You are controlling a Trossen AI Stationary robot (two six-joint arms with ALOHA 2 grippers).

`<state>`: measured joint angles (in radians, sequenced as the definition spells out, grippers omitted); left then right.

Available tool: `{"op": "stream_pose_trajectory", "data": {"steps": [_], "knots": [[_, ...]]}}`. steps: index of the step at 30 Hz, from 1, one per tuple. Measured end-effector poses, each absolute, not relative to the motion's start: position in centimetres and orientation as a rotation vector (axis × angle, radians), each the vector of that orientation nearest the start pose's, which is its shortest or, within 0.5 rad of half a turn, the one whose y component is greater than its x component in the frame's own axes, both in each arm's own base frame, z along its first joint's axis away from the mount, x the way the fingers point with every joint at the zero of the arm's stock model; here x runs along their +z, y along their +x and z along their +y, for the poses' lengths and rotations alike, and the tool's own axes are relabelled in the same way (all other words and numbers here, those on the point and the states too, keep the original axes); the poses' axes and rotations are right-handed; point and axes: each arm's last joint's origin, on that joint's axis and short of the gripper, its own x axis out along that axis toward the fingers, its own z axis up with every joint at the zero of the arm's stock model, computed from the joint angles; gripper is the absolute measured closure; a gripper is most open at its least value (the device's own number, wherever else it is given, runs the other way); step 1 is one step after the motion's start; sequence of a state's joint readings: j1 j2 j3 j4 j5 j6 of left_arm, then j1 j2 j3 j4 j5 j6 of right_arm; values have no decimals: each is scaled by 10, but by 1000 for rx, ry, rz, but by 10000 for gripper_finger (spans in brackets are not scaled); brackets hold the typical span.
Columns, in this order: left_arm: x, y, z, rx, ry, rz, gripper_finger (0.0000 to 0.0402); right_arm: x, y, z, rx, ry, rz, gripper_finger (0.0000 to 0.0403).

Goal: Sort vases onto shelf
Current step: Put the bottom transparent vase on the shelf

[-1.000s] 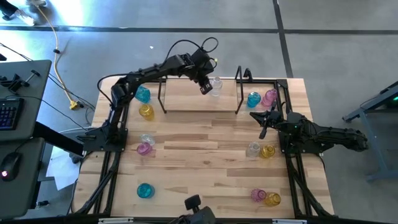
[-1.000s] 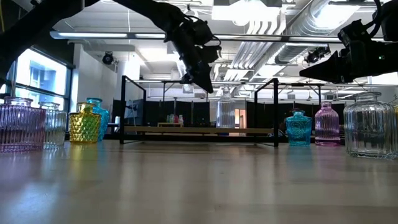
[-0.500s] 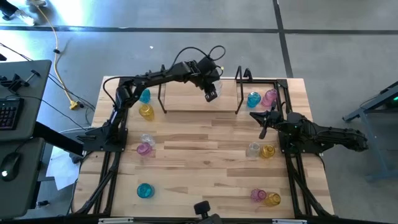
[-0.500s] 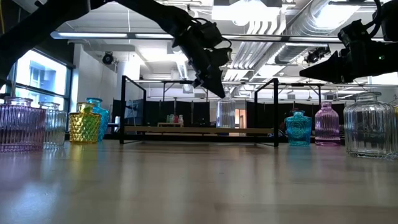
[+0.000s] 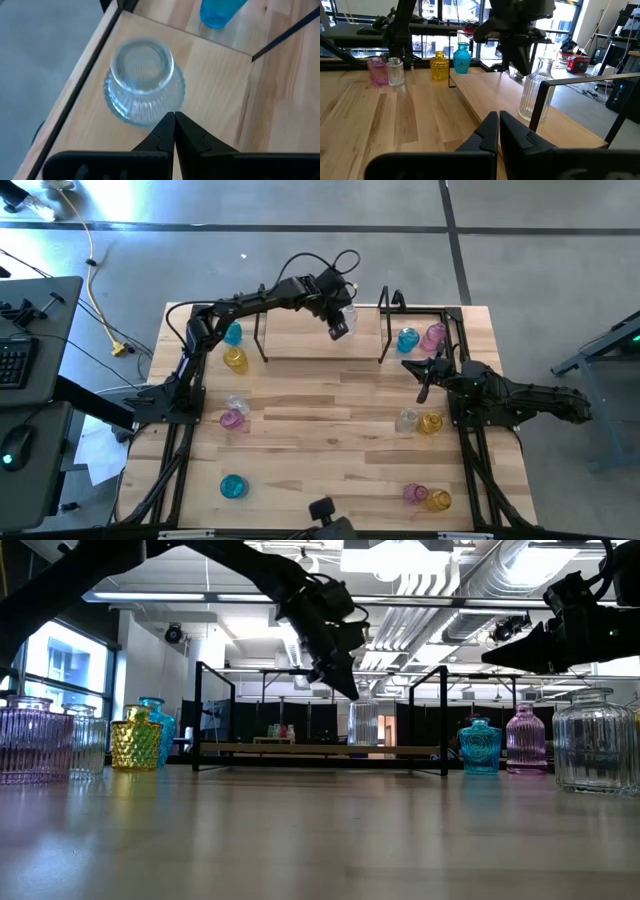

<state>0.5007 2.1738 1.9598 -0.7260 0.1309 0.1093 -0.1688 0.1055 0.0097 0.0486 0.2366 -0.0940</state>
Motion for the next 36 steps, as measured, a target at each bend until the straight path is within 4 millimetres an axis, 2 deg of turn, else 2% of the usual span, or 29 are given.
{"op": "stream_pose_trajectory", "data": {"steps": [11,20,30,36], "knots": [[246,416,226,320,-161,1001,401,163,100,-24,-402,-94,66,403],[248,414,237,343,-144,950,401,163,100,-24,-403,-94,66,403],[239,418,242,324,-150,935,401,163,100,-24,-402,-94,66,403],[241,421,244,330,-143,895,401,163,100,-24,-403,-94,66,403]]}}
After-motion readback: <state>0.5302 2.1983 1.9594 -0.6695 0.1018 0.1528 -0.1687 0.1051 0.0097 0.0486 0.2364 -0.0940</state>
